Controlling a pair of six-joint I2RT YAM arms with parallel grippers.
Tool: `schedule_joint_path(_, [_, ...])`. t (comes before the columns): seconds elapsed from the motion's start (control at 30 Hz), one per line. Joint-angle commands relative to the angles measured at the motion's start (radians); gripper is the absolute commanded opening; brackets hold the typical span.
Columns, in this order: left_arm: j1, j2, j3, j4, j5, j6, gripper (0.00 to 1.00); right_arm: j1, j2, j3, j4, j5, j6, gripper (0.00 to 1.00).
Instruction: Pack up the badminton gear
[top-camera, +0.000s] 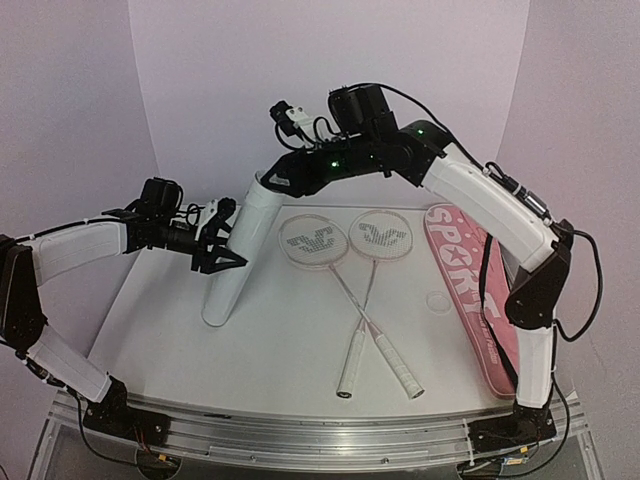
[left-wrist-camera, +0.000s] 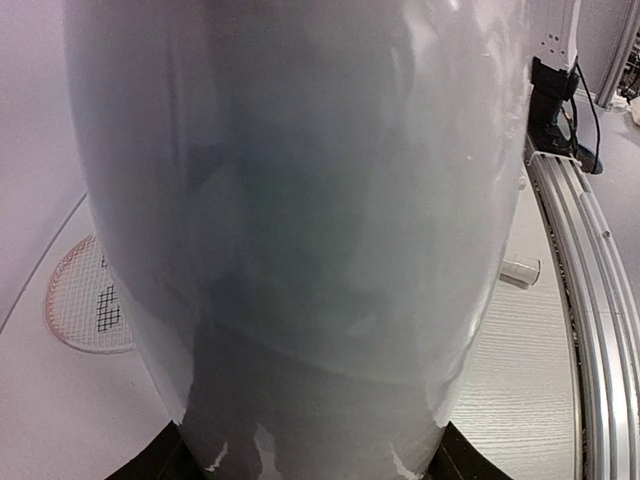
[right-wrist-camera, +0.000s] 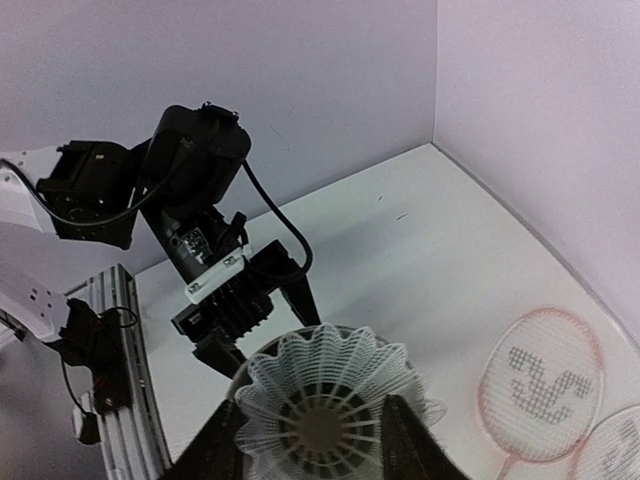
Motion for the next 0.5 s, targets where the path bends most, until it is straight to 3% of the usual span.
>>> schedule_joint_path(0.0, [0.004,-0.012,0.000,0.024,0.018,0.003,0.29,-0.012,-0.049,0.057,0.017,-0.083,0.054,0.56])
schedule_joint_path(0.1, [0.004,-0.013,-0.002,0.034,0.022,-0.008,0.29,-0.040,-0.067,0.105,0.024,-0.141,0.112,0.68])
schedule_joint_path(0.13, [0.004,-0.014,-0.003,0.038,0.023,-0.014,0.29,-0.058,-0.079,0.114,0.028,-0.151,0.146,0.83])
schedule_joint_path(0.17, [0.005,-0.016,-0.004,0.042,0.024,-0.017,0.29,-0.074,-0.089,0.115,0.036,-0.154,0.175,0.87])
schedule_joint_path(0.3, [0.004,-0.020,-0.009,0.054,0.030,-0.029,0.29,-0.178,-0.193,0.010,0.073,-0.083,0.311,0.88])
schedule_joint_path(0.47, [0.006,-0.020,-0.009,0.070,0.038,-0.049,0.28,-0.211,-0.261,-0.107,0.084,-0.050,0.339,0.88])
